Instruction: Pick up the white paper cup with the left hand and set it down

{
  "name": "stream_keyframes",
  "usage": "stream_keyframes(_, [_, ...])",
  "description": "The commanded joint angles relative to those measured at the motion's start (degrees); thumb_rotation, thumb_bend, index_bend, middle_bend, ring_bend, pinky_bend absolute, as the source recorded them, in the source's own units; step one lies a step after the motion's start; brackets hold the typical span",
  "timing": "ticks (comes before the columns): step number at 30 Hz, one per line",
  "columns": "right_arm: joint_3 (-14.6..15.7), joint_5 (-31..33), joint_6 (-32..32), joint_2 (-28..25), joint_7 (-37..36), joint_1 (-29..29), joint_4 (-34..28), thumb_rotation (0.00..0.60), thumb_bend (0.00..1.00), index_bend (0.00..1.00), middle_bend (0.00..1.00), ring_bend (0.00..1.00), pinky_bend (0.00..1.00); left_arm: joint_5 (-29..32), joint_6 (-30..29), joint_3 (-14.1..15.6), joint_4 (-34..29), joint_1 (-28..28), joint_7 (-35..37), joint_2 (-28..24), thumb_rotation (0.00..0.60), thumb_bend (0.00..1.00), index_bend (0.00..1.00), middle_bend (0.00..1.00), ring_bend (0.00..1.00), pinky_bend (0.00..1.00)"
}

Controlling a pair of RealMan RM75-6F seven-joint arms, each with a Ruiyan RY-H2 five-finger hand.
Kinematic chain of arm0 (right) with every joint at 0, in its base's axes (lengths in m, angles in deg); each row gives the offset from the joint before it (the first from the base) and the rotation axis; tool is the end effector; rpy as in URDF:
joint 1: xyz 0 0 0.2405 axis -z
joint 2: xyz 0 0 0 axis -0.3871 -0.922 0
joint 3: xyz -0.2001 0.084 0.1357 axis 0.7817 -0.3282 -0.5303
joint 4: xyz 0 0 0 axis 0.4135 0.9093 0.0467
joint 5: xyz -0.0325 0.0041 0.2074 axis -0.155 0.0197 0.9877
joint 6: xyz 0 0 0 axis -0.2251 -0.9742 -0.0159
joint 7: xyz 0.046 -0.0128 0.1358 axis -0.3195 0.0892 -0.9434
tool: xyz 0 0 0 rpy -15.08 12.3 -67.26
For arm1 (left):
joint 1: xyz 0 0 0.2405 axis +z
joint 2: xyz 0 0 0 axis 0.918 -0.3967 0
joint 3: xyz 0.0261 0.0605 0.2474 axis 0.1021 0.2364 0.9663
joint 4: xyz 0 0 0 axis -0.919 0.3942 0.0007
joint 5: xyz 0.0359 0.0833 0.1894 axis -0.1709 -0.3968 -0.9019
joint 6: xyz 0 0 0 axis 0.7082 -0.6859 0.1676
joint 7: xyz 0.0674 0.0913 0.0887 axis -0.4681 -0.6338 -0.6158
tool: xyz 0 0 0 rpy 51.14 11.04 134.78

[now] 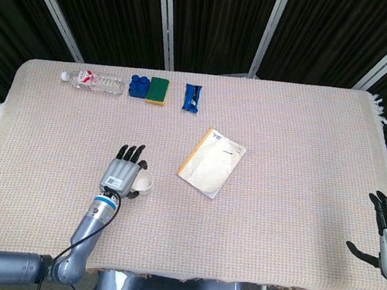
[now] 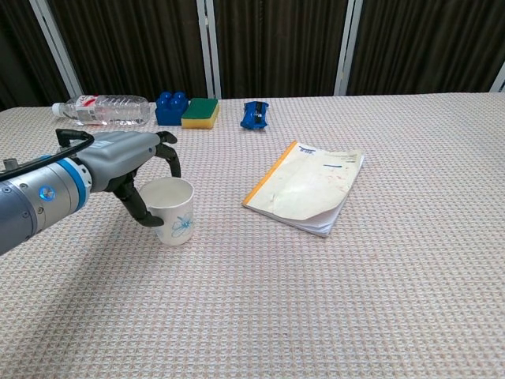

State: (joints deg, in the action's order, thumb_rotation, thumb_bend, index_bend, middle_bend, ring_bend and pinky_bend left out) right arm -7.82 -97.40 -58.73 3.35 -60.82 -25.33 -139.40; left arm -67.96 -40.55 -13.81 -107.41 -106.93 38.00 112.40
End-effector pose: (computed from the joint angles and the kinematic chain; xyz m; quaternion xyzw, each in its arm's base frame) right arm -0.3246 -0.1752 0.1883 0.5611 -0.3936 0.4150 0.5983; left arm -0.1158 0.3032 -0.0420 -0.7208 -0.3985 -0.3004 0.4810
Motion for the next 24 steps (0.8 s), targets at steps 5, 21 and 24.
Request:
stream_keyframes(5, [0.0,0.0,0.1,0.1,0.4,-0.1,-0.1,0.6,0.0,0.0,0.0,0.0,0.0,-2.5,-0.6,0.6,-0.3,0.2,4.6,-0.2,0.6,0.15,0.39,0.0,0.0,0.0])
stream_keyframes(21, [0.1,0.0,0.3,0.2,0.9,-0.1,-0.3,0.6,0.0,0.0,0.0,0.0,0.0,-9.9,4.8,3.5,7.0,4.3,25.7,-1.0,0.6,0.15,0.39,0.0,0.0,0.0])
stream_keyframes(24, [0.1,0.1,0.4,0.3,1.2,-0.2,-0.3,0.6,0.0,0.0,0.0,0.0,0.0,-10.4,4.9,4.0,7.5,4.9,26.7,-2.1,0.6,0.15,0.39,0.0,0.0,0.0])
